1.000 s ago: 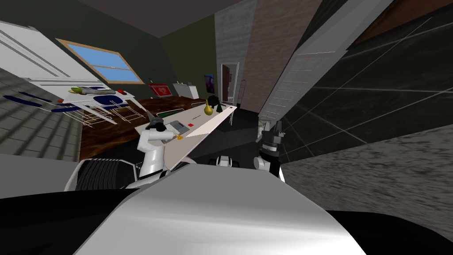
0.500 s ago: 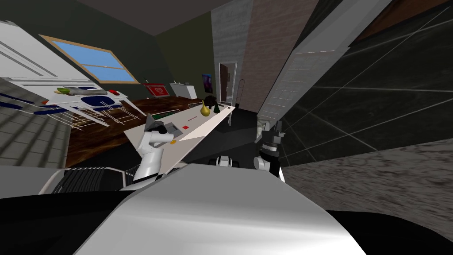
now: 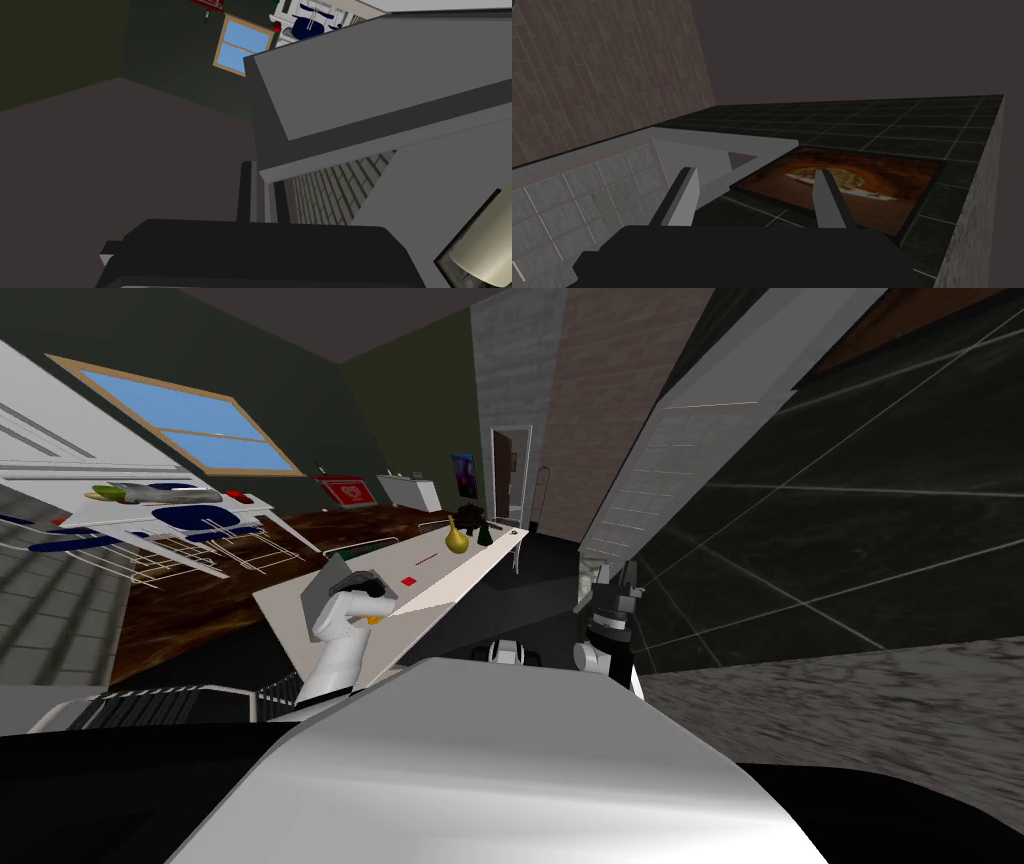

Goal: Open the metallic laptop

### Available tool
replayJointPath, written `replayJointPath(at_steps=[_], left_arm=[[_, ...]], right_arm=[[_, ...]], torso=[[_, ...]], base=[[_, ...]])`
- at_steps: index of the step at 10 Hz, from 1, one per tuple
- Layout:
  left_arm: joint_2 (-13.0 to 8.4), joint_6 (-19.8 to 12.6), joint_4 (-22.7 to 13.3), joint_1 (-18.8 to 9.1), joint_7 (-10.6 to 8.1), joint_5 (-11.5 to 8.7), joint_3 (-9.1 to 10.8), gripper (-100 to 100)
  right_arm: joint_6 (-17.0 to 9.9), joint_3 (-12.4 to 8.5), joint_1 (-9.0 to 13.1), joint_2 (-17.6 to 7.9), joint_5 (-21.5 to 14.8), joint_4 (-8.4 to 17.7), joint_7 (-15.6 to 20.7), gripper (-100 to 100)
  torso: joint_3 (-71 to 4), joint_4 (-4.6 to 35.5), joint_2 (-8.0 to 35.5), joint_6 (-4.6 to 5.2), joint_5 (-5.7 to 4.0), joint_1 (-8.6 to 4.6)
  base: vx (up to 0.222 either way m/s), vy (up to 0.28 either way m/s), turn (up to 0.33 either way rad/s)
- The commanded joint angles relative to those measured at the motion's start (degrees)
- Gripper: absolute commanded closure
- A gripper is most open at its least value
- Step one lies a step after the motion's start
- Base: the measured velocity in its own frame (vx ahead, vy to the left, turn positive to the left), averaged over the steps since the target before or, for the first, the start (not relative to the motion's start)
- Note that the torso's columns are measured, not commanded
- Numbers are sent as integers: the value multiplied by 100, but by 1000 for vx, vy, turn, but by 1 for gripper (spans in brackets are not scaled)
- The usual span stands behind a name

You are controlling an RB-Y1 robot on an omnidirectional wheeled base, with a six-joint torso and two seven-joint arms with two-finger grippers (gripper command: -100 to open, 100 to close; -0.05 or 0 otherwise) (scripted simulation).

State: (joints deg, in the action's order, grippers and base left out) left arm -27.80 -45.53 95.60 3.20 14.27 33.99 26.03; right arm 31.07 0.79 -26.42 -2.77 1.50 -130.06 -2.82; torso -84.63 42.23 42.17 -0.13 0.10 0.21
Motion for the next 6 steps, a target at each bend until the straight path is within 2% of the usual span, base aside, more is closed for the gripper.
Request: replayJointPath(at_steps=[1,2,6], left_arm=[[-35,-12,-168,245,157,272,-124,100],[-139,-171,-9,153,259,28,-66,-100],[-416,-614,192,-31,613,-351,-13,-100]], right_arm=[[0,0,0,0,0,0,0,0],[0,0,0,0,0,0,0,0],[-1,0,3,0,0,1,0,0]], torso=[[2,1,5,-2,-3,-4],[7,5,13,1,-5,-6],[13,10,23,13,-11,-24]], base=[[104,-44,-14],[29,-20,-41],[-57,3,-45]])
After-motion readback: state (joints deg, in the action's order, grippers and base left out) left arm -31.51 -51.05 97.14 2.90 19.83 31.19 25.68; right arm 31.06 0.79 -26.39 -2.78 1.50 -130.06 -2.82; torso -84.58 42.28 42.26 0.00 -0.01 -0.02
